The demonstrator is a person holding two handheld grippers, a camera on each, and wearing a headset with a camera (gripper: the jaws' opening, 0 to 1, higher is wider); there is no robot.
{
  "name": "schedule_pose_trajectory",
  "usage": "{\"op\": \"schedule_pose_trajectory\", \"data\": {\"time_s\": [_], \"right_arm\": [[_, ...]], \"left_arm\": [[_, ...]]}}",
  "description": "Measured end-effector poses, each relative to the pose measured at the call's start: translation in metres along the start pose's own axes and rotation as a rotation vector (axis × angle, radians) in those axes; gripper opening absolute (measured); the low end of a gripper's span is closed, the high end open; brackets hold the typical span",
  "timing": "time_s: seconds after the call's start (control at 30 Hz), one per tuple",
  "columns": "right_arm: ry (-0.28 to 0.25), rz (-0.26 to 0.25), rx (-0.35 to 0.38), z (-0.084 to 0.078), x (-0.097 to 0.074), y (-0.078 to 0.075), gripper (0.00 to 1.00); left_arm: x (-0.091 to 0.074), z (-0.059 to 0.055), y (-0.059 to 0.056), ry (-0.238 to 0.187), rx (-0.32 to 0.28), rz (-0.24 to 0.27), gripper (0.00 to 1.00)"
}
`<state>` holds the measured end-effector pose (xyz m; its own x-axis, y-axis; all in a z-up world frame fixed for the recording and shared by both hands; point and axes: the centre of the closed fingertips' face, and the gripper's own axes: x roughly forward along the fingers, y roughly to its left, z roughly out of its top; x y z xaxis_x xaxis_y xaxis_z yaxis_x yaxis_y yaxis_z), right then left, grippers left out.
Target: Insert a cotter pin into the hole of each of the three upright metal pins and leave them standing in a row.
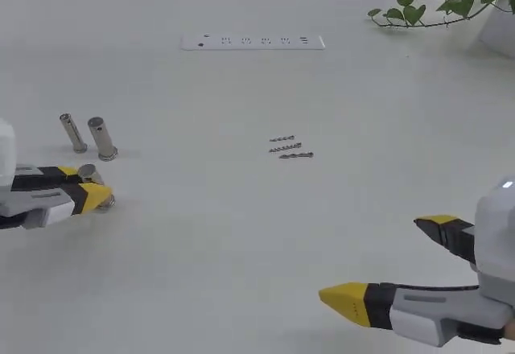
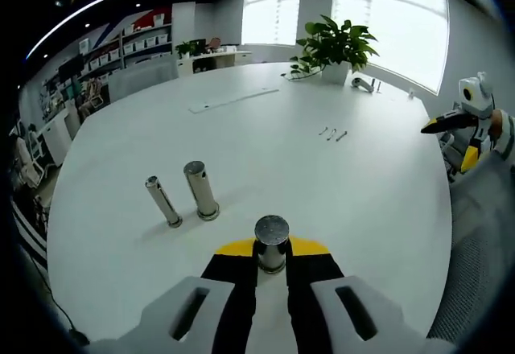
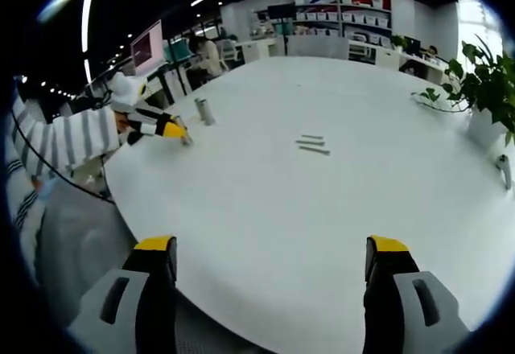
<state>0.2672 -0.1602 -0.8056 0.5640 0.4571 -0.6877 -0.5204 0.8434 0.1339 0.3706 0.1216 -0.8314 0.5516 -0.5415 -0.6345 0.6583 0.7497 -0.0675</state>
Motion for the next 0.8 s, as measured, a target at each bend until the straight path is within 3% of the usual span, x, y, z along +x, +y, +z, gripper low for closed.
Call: {"op": "schedule_pose_trajectory", "data": {"time_s": [0.17,0.33,0.43,0.8], "right_arm": [[0.003,0.005,-0.005,-0.001,0.001,0.002,0.98],[0.007,0.015,-0.006,-0.003,0.003,0.006,0.98],[0.008,0.028,-0.015,-0.003,0.005,0.009,0.98],[0.005,0.062,-0.031,-0.002,0.010,0.016,0.98]], "left_arm": [[-0.003,0.002,-0.007,0.002,0.015,0.005,0.11],[-0.007,0.004,-0.013,-0.001,-0.030,0.038,0.11],[-0.009,0.007,-0.015,-0.004,-0.098,0.073,0.11],[-0.019,0.010,-0.029,0.001,-0.113,0.140,0.11]]}}
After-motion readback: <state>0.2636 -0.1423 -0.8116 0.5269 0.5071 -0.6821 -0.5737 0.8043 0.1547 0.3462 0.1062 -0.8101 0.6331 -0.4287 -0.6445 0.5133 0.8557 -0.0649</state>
